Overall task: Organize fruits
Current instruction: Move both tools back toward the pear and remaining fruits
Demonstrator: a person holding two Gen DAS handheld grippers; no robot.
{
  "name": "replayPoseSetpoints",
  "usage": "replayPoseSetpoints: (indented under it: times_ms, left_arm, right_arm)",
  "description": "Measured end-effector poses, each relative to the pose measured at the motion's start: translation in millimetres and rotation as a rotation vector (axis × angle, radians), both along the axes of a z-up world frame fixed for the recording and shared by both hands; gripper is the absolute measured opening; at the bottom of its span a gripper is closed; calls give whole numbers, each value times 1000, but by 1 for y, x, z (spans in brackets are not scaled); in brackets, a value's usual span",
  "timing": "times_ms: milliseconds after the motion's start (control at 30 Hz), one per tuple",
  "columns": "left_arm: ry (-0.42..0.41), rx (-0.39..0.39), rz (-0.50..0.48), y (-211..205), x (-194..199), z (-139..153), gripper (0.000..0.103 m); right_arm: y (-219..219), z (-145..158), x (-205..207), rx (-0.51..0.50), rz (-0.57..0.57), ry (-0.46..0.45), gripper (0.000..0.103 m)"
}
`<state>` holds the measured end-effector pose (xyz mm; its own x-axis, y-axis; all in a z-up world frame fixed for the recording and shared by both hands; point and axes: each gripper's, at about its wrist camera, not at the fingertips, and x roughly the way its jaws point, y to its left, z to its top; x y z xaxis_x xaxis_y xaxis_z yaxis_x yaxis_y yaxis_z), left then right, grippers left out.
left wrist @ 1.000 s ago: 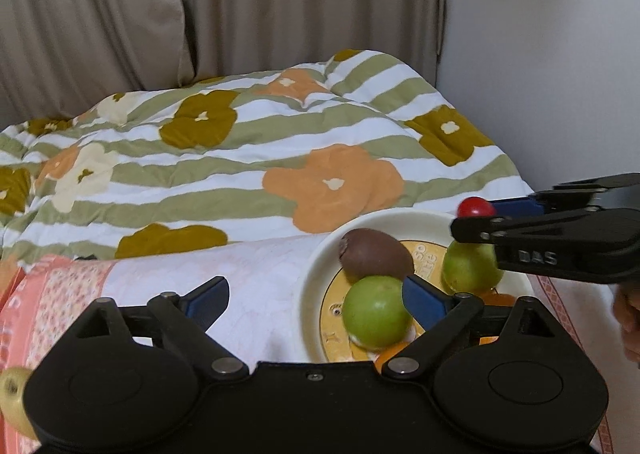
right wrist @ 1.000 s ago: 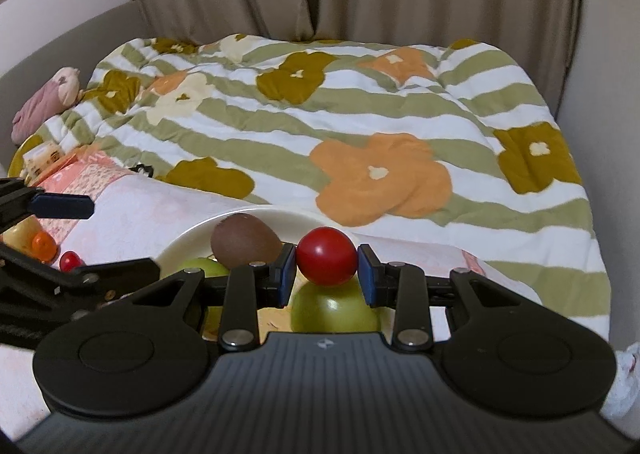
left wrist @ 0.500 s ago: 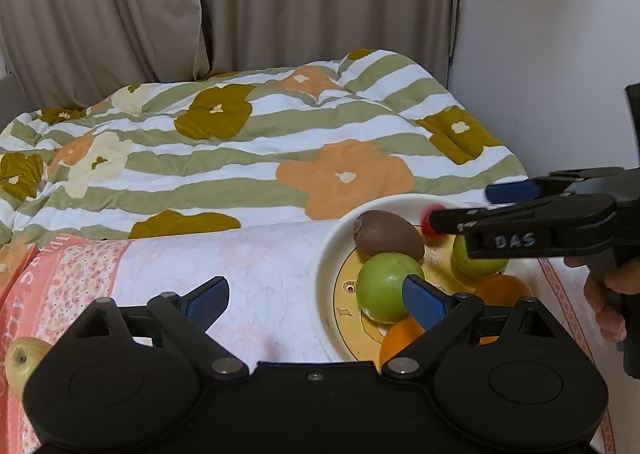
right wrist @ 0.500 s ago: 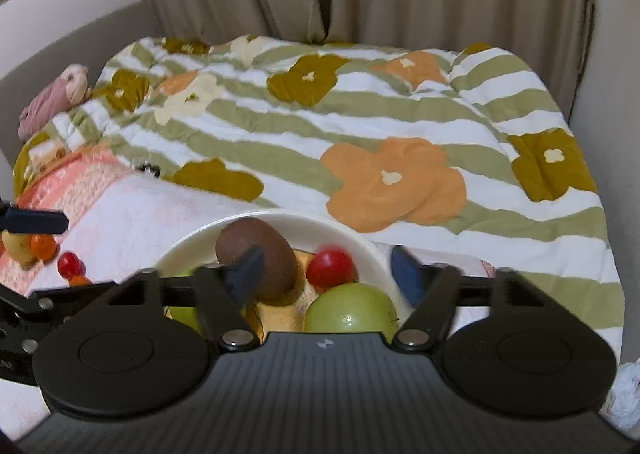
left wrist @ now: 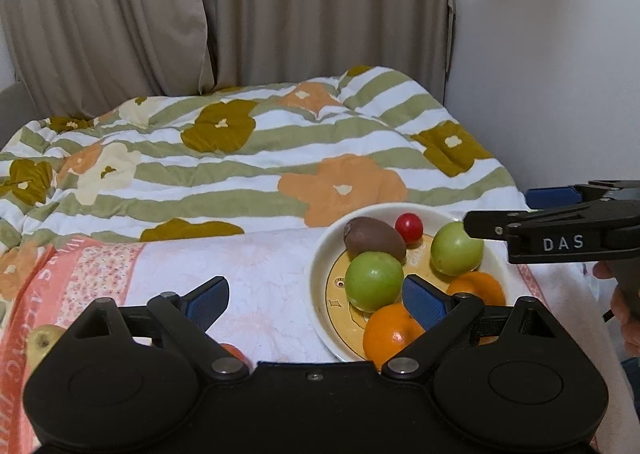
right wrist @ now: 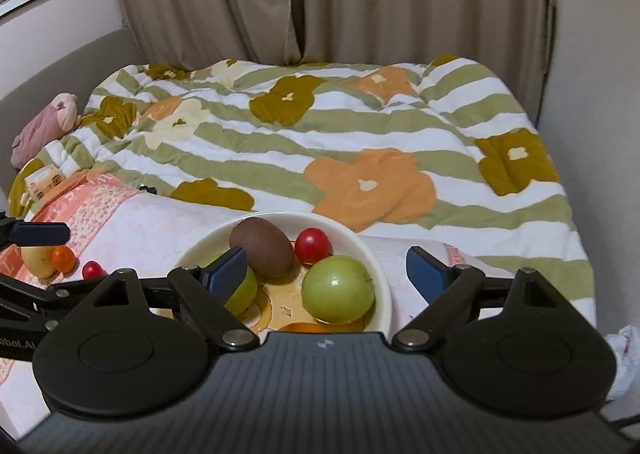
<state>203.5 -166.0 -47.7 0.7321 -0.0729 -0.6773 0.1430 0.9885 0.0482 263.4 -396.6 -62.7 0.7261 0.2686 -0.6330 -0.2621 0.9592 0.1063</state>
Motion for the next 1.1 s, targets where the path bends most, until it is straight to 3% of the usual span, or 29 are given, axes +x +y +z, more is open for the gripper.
replayPoseSetpoints:
  times_ms: [333,600,1100]
  left_arm:
    - [-85,-24,20,20,-38,38,96]
    - [-160,-24,39,50,-82,62,102]
    - [-169,15,106,138,-111,60,103]
  right_arm:
    - [8,47,-52,-26,-77,-48,103]
    - [42,75,-98,-29,-78,-104,103]
    - [132,75,-129,29,-73,-32,103]
